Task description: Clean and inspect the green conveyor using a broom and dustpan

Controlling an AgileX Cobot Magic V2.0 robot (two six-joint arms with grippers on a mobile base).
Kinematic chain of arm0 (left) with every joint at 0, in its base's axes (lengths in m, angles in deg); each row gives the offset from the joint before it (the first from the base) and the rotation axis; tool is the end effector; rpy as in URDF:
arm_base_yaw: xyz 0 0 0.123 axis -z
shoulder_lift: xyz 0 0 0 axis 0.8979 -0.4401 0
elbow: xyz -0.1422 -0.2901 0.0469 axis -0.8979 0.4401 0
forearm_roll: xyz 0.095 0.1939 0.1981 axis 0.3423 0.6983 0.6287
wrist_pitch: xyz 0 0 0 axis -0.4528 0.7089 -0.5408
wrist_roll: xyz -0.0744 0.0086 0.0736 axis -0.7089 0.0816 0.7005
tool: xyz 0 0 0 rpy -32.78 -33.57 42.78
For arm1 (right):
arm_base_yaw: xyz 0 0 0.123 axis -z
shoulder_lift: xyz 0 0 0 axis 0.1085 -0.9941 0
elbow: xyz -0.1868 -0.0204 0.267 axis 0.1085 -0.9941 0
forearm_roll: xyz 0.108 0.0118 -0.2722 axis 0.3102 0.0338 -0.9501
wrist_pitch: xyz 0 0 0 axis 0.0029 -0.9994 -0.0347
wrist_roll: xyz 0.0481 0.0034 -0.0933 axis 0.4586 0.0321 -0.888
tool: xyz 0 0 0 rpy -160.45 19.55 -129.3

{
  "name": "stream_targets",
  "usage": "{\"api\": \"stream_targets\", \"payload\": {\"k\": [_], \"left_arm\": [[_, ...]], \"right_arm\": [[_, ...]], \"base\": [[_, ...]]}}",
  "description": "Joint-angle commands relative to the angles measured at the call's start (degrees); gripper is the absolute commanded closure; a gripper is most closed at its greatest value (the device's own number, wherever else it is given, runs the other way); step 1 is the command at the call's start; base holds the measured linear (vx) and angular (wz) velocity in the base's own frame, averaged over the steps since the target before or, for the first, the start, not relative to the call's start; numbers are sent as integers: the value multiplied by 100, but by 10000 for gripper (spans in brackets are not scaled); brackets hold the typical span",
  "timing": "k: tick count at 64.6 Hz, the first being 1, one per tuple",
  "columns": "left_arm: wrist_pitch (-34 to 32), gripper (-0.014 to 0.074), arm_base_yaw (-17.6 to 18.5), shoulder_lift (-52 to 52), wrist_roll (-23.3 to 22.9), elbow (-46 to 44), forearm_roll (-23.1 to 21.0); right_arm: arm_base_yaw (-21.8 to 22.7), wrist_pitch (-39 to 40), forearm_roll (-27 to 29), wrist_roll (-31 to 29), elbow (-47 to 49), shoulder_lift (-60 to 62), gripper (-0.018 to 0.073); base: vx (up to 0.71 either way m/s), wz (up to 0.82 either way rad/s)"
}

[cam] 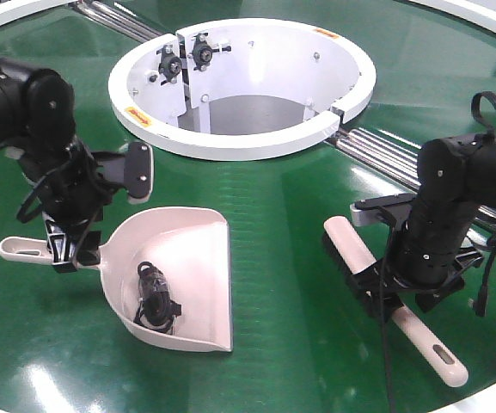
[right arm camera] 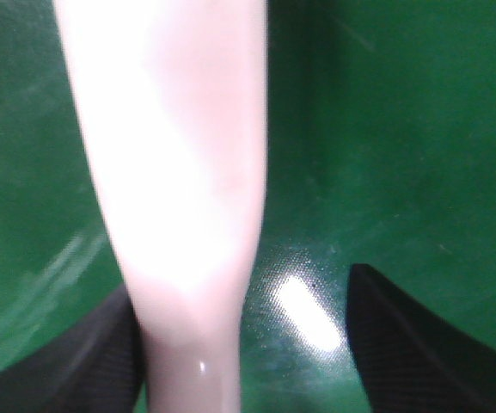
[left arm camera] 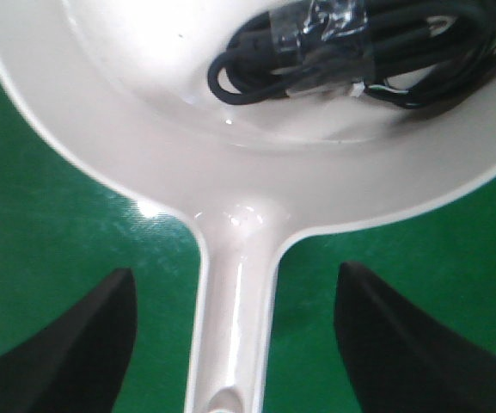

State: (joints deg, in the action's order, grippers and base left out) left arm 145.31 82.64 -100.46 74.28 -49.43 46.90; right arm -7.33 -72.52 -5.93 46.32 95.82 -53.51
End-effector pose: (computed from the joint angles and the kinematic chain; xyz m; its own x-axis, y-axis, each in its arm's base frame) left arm 0.3888 -0.1268 0.2850 -0.1077 0.9941 -0.0157 0.9836 0.1088 0.1438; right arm 0.3510 0.0854 0.1998 -0.9663 -0.2527 0.0487 -0.2527 0.9675 0.0078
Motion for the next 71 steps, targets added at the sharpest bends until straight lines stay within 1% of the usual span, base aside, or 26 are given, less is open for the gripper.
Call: {"api": "stream_targets", "payload": {"k": [1, 15, 23, 28, 34, 39, 45, 53, 58, 66, 71], "left_arm": [[120, 125, 1, 548, -69, -138, -167], [139, 126, 1, 1191, -80, -138, -709], [139, 126, 1, 1540, -208, -138, -1039], [128, 126, 1, 1727, -578, -138, -1203], [95, 126, 1, 1944, -1212, -138, -1389], [-86, 126, 1, 2123, -1596, -138, -1500], [-430, 126, 1, 2331, -1736, -138, -1514], [-631, 126, 1, 2720, -2119, -138, -1514], [-713, 126, 1, 3004, -2423, -138, -1454], [-745, 126, 1, 3426, -3208, -131, -1416], [-975, 126, 1, 3694, -3463, 15, -1416]], "right_arm": [[30, 50, -45, -47, 110, 381, 54], [30, 405, -45, -47, 130, 994, 54], [30, 880, -45, -47, 136, 1489, 54], [30, 1224, -45, -47, 136, 1821, 54], [30, 1637, -45, -149, 136, 2226, 54], [30, 1941, -45, -156, 126, 2637, 54], [16, 2086, 6, -156, 126, 3048, 54], [16, 2158, 0, -161, 11, 3552, 54], [16, 2415, -45, -198, -248, 3986, 54], [16, 3159, -97, -198, -948, 4738, 54], [16, 3604, -97, -198, -1407, 5176, 54]], "base": [[0, 0], [0, 0], [0, 0], [0, 0], [0, 0], [0, 0], [0, 0], [0, 0], [0, 0], [0, 0], [0, 0]]}}
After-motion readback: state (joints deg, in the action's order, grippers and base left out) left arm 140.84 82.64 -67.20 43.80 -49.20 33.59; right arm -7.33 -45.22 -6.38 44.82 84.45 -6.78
